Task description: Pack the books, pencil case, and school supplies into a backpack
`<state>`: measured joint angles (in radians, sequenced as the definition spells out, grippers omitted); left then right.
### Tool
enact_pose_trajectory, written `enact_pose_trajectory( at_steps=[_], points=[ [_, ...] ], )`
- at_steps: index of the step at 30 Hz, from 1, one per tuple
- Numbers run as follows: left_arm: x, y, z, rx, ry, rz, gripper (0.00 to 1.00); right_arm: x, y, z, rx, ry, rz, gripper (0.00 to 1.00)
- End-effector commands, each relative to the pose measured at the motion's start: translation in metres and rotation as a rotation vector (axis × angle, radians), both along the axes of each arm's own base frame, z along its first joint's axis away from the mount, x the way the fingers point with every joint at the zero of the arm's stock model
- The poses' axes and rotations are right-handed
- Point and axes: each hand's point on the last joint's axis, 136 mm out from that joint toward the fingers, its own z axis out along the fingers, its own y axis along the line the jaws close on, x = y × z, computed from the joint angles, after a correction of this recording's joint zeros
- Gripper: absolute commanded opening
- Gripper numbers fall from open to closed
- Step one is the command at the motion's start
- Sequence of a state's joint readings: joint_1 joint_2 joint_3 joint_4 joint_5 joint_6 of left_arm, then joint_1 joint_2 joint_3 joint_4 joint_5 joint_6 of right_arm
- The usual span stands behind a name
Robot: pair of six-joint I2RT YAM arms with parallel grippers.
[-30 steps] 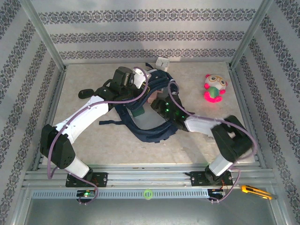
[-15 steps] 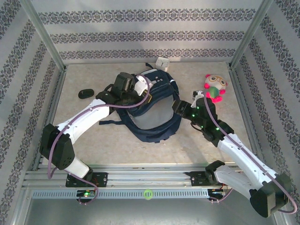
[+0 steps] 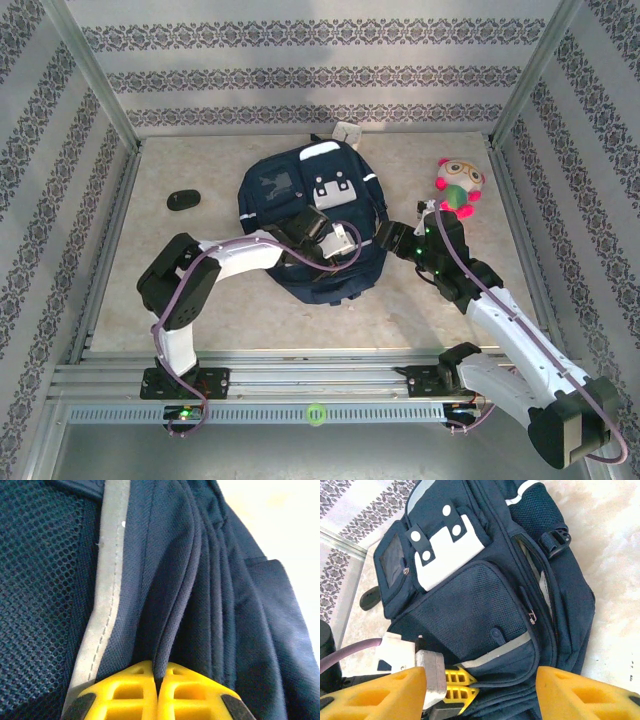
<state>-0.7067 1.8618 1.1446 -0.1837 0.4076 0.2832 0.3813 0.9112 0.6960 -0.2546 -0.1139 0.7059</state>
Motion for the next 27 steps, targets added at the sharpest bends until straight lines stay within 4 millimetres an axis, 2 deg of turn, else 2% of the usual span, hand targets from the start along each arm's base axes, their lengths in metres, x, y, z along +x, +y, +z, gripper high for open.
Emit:
enact_pose_trajectory(
  at_steps=[1,4,7,8,9,11,14,18,20,23,25,27],
  points=[
    [-0.028,0.008,-0.035,0.062,0.099,-0.023,0.06,-0.003,-0.001,-0.002,-0.018,-0.011,0.021,0.6],
    [-0.024,0.003,-0.019,0.028,0.069,-0.019,0.11,-0.004,-0.001,-0.002,-0.028,-0.018,0.03,0.6],
    [-0.016,0.001,0.004,-0.005,0.024,0.0,0.22,-0.003,0.0,0.0,-0.05,-0.04,0.049,0.62],
    [-0.008,0.0,0.032,-0.041,-0.015,0.021,0.41,-0.002,0.002,0.004,-0.081,-0.074,0.081,0.63],
    [-0.001,0.002,0.063,-0.083,-0.042,0.042,0.56,-0.005,0.014,0.017,-0.178,-0.183,0.209,0.66],
    [0.008,0.01,0.096,-0.14,-0.066,0.086,0.68,-0.015,0.035,0.027,-0.313,-0.309,0.396,0.68],
    [0.024,0.036,0.142,-0.24,-0.087,0.175,0.77,-0.04,0.068,0.025,-0.54,-0.47,0.693,0.71],
    [0.048,0.096,0.184,-0.334,-0.104,0.385,0.81,-0.063,0.1,0.0,-0.755,-0.589,1.027,0.71],
    [0.057,0.129,0.194,-0.357,-0.123,0.499,0.81,-0.069,0.113,-0.018,-0.851,-0.621,1.153,0.71],
    [0.06,0.173,0.193,-0.325,-0.165,0.637,0.82,-0.069,0.132,-0.044,-0.974,-0.649,1.283,0.72],
    [0.058,0.193,0.187,-0.28,-0.186,0.672,0.83,-0.064,0.143,-0.06,-1.033,-0.655,1.338,0.72],
    [0.054,0.205,0.178,-0.22,-0.21,0.66,0.83,-0.056,0.15,-0.073,-1.061,-0.65,1.357,0.72]
  ],
)
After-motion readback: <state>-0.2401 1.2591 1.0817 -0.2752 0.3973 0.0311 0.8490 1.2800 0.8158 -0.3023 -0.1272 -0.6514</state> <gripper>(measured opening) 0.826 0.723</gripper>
